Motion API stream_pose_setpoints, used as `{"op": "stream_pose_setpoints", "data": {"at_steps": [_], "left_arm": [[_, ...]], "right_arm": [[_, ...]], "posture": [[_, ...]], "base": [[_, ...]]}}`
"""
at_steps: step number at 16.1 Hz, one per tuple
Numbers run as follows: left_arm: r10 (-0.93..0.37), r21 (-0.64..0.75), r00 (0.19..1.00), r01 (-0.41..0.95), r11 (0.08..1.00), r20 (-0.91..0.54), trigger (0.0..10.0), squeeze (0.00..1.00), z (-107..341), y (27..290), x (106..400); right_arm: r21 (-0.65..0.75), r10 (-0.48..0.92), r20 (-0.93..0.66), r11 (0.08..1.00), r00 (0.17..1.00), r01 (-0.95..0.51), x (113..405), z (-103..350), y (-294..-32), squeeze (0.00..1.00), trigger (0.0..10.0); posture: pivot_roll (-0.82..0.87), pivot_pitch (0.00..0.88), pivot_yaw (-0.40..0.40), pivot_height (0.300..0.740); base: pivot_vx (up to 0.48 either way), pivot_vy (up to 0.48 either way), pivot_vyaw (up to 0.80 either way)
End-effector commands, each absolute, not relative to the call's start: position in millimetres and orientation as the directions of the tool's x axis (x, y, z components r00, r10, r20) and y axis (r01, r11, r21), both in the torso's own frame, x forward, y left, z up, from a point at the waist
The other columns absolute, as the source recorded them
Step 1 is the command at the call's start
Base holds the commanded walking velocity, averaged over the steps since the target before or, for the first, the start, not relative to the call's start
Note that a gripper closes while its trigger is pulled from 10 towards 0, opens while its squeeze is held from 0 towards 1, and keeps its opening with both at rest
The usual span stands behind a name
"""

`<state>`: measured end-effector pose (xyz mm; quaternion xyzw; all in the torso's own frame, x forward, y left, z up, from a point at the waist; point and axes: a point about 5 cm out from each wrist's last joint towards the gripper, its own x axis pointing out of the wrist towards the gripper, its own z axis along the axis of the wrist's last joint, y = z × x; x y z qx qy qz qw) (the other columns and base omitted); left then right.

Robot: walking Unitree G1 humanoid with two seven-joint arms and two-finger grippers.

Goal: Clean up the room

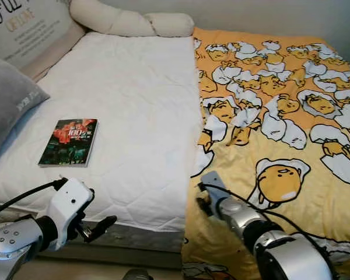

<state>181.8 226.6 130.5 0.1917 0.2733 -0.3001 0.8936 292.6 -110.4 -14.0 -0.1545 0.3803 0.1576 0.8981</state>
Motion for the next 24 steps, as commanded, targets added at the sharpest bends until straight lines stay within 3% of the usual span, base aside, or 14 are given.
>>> {"op": "stream_pose_setpoints", "data": {"at_steps": [1,11,14,15,16,19,20,24], "left_arm": [[-0.431,0.187,0.666,0.648,0.738,-0.609,10.0,0.07,135,227,180],[-0.430,0.170,0.644,0.657,0.734,-0.633,10.0,0.08,138,224,170],[-0.426,0.174,0.655,0.649,0.741,-0.624,10.0,0.08,139,223,172],[-0.425,0.177,0.665,0.641,0.747,-0.614,10.0,0.08,140,222,174],[-0.426,0.177,0.667,0.639,0.749,-0.611,10.0,0.08,140,221,174],[-0.425,0.176,0.669,0.637,0.750,-0.610,10.0,0.08,139,220,174],[-0.424,0.176,0.670,0.636,0.751,-0.609,10.0,0.08,139,220,174],[-0.418,0.177,0.671,0.632,0.754,-0.613,10.0,0.08,140,221,172]], "right_arm": [[-0.169,0.140,-0.740,0.908,0.658,-0.383,289,-18,-119,0.00,0.0],[-0.072,0.075,-0.754,0.978,0.653,-0.195,281,-25,-151,0.00,0.0],[-0.005,0.096,-0.699,0.990,0.709,-0.139,290,-17,-148,0.00,0.0],[0.038,0.117,-0.647,0.992,0.754,-0.122,299,-9,-143,0.00,7.9],[0.067,0.155,-0.594,0.987,0.790,-0.143,307,0,-135,1.00,10.0],[0.151,0.215,-0.526,0.976,0.823,-0.159,315,11,-119,1.00,10.0],[0.175,0.270,-0.512,0.962,0.815,-0.209,315,13,-102,1.00,10.0],[0.059,0.327,-0.561,0.932,0.760,-0.358,302,5,-69,1.00,10.0]], "posture": [[0.43,0.000,-0.009,0.740],[0.44,0.029,0.008,0.740],[0.44,0.024,-0.003,0.740],[0.44,0.021,-0.006,0.740],[0.44,0.018,-0.008,0.740],[0.44,0.015,-0.012,0.740],[0.44,0.016,-0.011,0.740],[0.45,0.029,-0.014,0.740]], "base": [[0.000,0.000,0.00],[0.000,0.000,0.00],[0.000,0.000,0.00],[0.000,0.000,0.00],[0.000,0.000,0.00],[0.000,0.000,0.00],[0.000,0.000,0.00],[0.000,0.000,0.00]]}}
